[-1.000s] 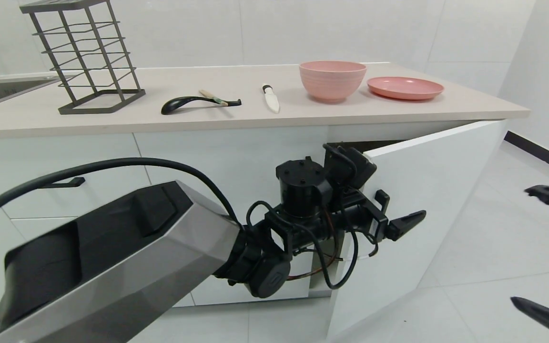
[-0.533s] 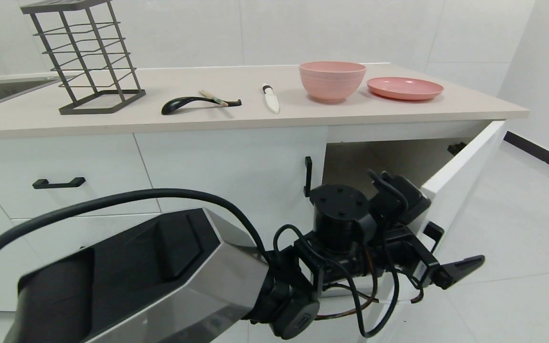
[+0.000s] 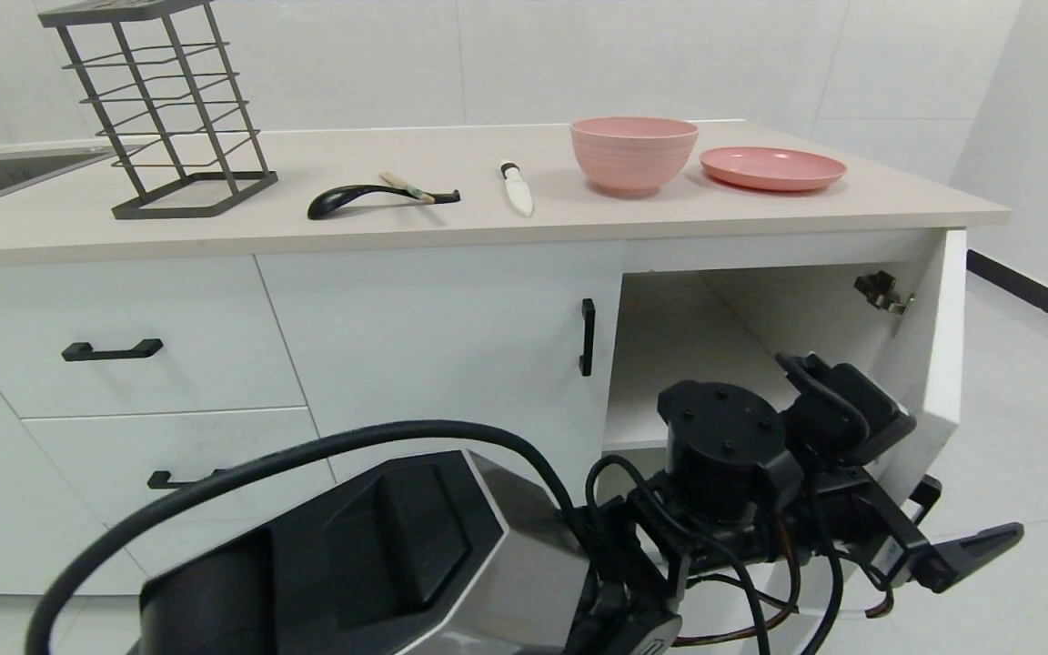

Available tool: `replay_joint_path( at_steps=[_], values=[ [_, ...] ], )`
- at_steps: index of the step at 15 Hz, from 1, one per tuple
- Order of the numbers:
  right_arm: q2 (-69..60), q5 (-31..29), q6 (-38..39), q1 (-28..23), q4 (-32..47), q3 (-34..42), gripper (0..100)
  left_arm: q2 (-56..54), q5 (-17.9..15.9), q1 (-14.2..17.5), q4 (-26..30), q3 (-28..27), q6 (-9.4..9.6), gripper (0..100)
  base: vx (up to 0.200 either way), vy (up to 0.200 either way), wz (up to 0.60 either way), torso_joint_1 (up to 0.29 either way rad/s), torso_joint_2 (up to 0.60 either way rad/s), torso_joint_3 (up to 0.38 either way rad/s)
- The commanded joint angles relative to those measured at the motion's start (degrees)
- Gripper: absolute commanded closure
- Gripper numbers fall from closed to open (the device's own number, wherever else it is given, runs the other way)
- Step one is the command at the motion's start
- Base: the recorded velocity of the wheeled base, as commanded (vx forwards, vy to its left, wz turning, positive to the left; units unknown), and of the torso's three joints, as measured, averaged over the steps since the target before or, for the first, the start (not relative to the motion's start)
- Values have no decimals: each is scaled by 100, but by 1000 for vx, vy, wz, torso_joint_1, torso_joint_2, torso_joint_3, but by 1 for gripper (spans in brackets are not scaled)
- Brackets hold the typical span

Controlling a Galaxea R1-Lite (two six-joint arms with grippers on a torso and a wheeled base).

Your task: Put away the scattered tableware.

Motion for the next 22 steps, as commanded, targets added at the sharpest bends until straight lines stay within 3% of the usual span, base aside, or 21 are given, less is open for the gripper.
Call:
replay_joint_path(
  at_steps=[1, 8, 11, 12, 13, 15, 17, 20, 21, 22],
  values=[
    [-72, 3, -1, -78, -6, -94, 0, 307, 1, -83, -75, -286, -7, 0, 0, 0, 0, 0, 0, 0],
    [-248, 3, -1, -201, -15, -348, 0, 817, -17, -453, -84, -1050, -34, 0, 0, 0, 0, 0, 0, 0],
    [-300, 3, -1, -253, -15, -498, 0, 1089, -377, -751, 83, -1604, -51, 0, 0, 0, 0, 0, 0, 0],
    [-336, 3, -1, -297, -15, -524, 0, 1344, -386, -989, 277, -2061, -51, 0, 0, 0, 0, 0, 0, 0],
    [-362, 3, -1, -297, -15, -533, 0, 1397, -386, -1024, 338, -2158, -51, 0, 0, 0, 0, 0, 0, 0],
    [-485, -6, -1, -315, -6, -542, 0, 1414, -368, -989, 364, -2228, -95, 0, 0, 0, 0, 0, 0, 0],
    [-599, 3, -1, -324, 12, -480, 0, 1203, -360, -584, 285, -2149, -139, 0, 0, 0, 0, 0, 0, 0],
    [-696, 11, -1, -271, 29, -384, 0, -247, -351, 215, 39, -312, -104, 0, 0, 0, 0, 0, 0, 0],
    [-696, 11, -1, -271, 29, -384, 0, -247, -351, 215, 39, -312, -104, 0, 0, 0, 0, 0, 0, 0],
    [-793, 11, -1, -245, 29, -173, 0, -1389, -360, 716, -409, 1384, -60, 0, 0, 0, 0, 0, 0, 0]
  ],
)
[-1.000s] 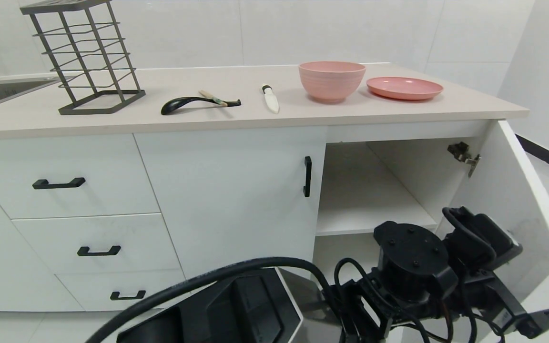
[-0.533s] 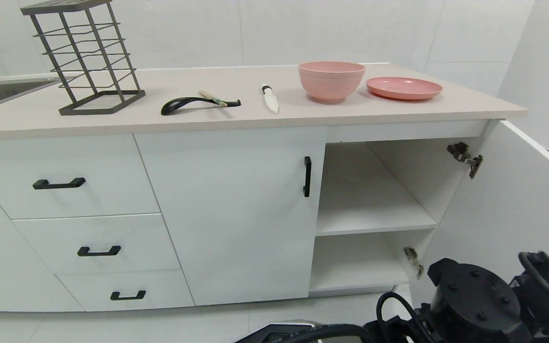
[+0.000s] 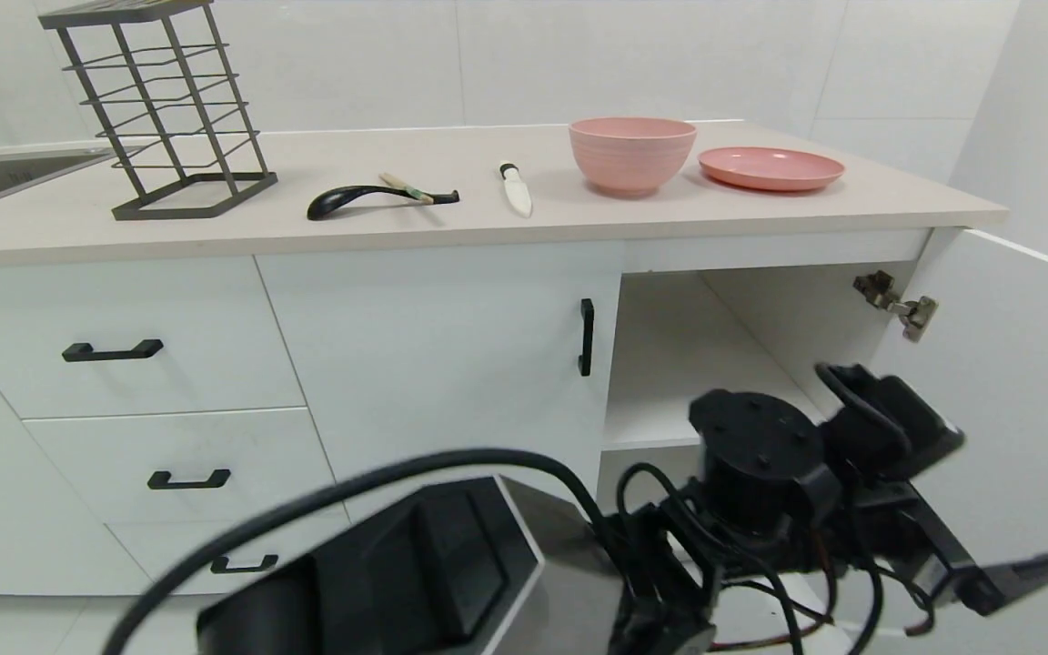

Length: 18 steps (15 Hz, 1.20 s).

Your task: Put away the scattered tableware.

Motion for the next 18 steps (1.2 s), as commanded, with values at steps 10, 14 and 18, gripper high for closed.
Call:
replay_joint_path(
  at_steps=[10, 14, 18],
  values=[
    [-265, 13, -12, 263, 27, 1085, 0, -6809, -22, 2850, -666, 7492, 238, 0, 0, 0, 0, 0, 0, 0],
    [-1012, -5, -12, 351, 1275, 1507, 0, -8549, -22, 3975, -411, 8318, 265, 0, 0, 0, 0, 0, 0, 0],
    [-2638, -14, -12, 184, 4843, 1489, 0, -10439, -40, 4863, 1021, 8625, 256, 0, 0, 0, 0, 0, 0, 0]
  ],
)
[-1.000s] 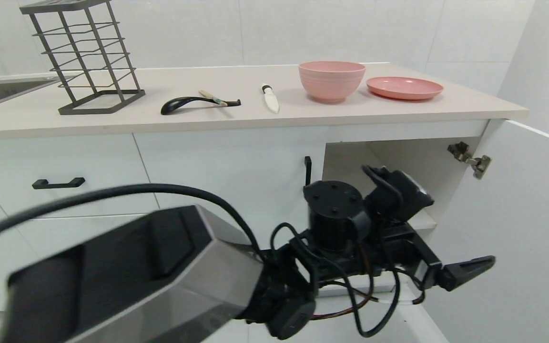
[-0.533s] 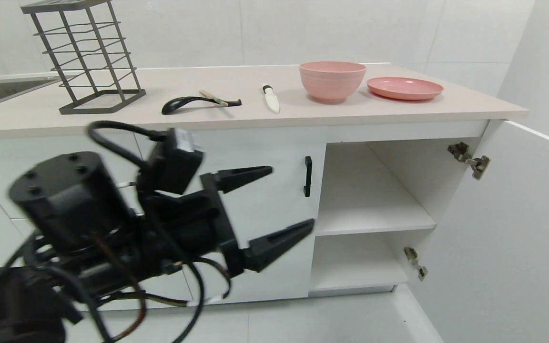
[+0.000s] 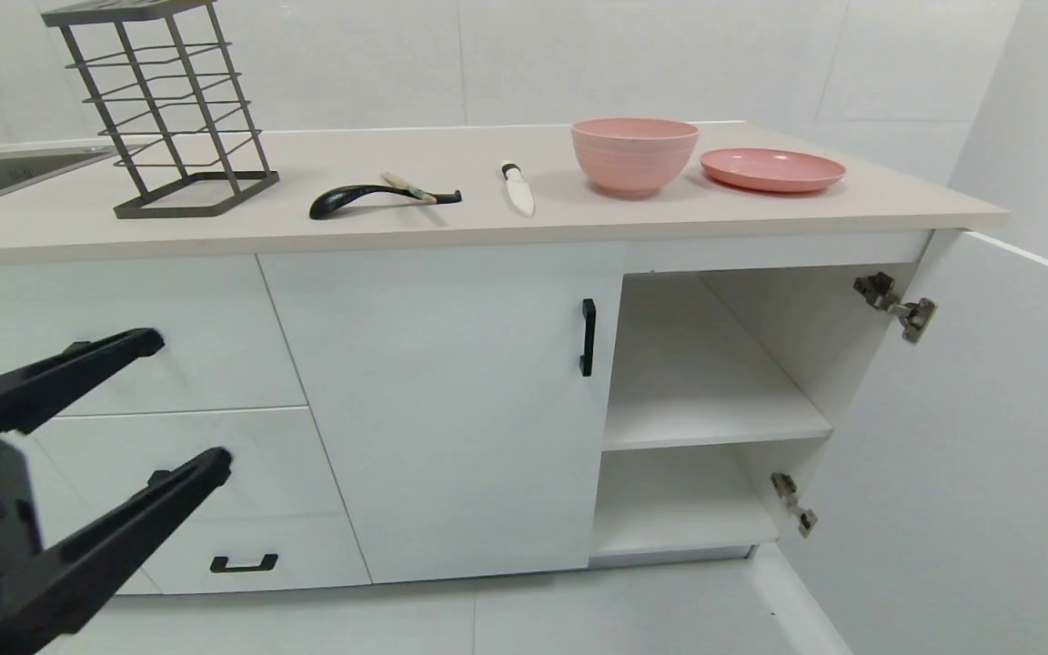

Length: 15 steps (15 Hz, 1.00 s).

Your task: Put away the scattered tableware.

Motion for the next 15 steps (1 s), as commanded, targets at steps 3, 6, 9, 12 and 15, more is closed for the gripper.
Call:
replay_joint_path(
  at_steps=[3, 6, 9, 12, 15],
  values=[
    [-2255, -77, -1, -34, 2915, -66, 0, -2227, -18, 686, 2303, -28, 0, 0, 0, 0, 0, 0, 0, 0],
    [-2378, -182, -54, -7, 3073, 22, 0, -2605, -1, 1003, 2593, 333, -27, 0, 0, 0, 0, 0, 0, 0],
    [-2378, -1369, 262, -7, 3653, 22, 0, -3079, -1, 1486, 2602, 833, -53, 0, 0, 0, 0, 0, 0, 0],
    [-2378, -3109, 1449, -7, 3820, 13, 0, -3615, -1, 1776, 3094, 1097, -53, 0, 0, 0, 0, 0, 0, 0],
    [-2369, -3768, 1616, -7, 3829, 13, 0, -4820, 193, 2075, 4755, 1088, 9, 0, 0, 0, 0, 0, 0, 0]
  ],
)
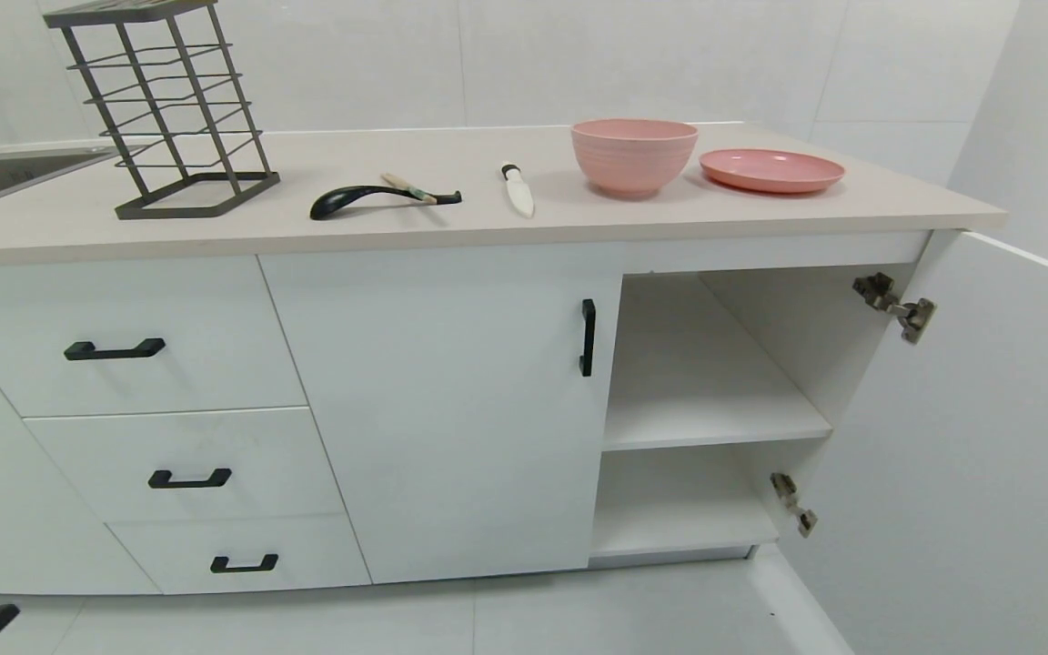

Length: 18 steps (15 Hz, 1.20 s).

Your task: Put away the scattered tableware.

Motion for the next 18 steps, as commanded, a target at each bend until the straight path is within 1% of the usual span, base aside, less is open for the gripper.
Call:
replay_joint_path(
  at_steps=[1, 2, 3, 4, 5, 6, 7, 8, 9, 10, 11, 12, 13, 14, 15, 16, 18],
  values=[
    [15, -327, 18, -1, 9, 5, 0, -1205, 406, 146, 1335, -22, 164, 0, 0, 0, 0, 0, 0, 0],
    [15, -529, 9, -1, 9, 5, 0, -1319, 1056, 75, 1230, -13, 252, 0, 0, 0, 0, 0, 0, 0],
    [15, -643, 1, -1, 9, 5, 0, -1319, 1382, 75, 1239, 22, 270, 0, 0, 0, 0, 0, 0, 0],
    [15, -890, -8, -1, 0, 5, 0, -1319, 1900, 75, 1397, 22, 278, 0, 0, 0, 0, 0, 0, 0],
    [15, -1417, -34, -1, 0, 5, 0, -1319, 2155, 75, 1458, 22, -12, 0, 0, 0, 0, 0, 0, 0],
    [15, -1751, -17, -1, 18, 5, 0, -1319, 2137, 75, 1458, 22, -56, 0, 0, 0, 0, 0, 0, 0],
    [6, -2058, 18, -1, 158, 5, 0, -1319, 2085, 67, 1458, 22, -56, 0, 0, 0, 0, 0, 0, 0],
    [15, -2208, 62, -1, 308, 5, 0, -1319, 1997, 67, 1441, 22, -12, 0, 0, 0, 0, 0, 0, 0],
    [15, -2261, 220, -1, 316, 5, 0, -1319, 1847, 67, 1423, 22, 208, 0, 0, 0, 0, 0, 0, 0],
    [15, -2287, 247, -1, 325, 5, 0, -1319, 1900, 75, 1423, 22, 191, 0, 0, 0, 0, 0, 0, 0],
    [15, -2331, 264, -1, 325, 5, 0, -1319, 2041, 75, 1423, 22, 208, 0, 0, 0, 0, 0, 0, 0],
    [15, -2516, 273, -1, 325, 5, 0, -1319, 2067, 75, 1406, 22, 217, 0, 0, 0, 0, 0, 0, 0],
    [15, -2858, 352, -19, 360, -4, 0, -1319, 2102, 75, 1406, 22, 199, 0, 0, 0, 0, 0, 0, 0],
    [15, -3008, 537, -19, 360, -4, 0, -1319, 2137, 75, 1406, 22, 173, 0, 0, 0, 0, 0, 0, 0],
    [15, -2999, 528, -19, 360, -4, 0, -1319, 2181, 75, 1423, 22, 111, 0, 0, 0, 0, 0, 0, 0],
    [15, -2964, 537, -10, 360, -4, 0, -1319, 2137, 75, 1432, 22, 129, 0, 0, 0, 0, 0, 0, 0],
    [15, -2779, 537, -1, 360, -4, 0, -1319, 2129, 75, 1441, 22, -3, 0, 0, 0, 0, 0, 0, 0]
  ],
)
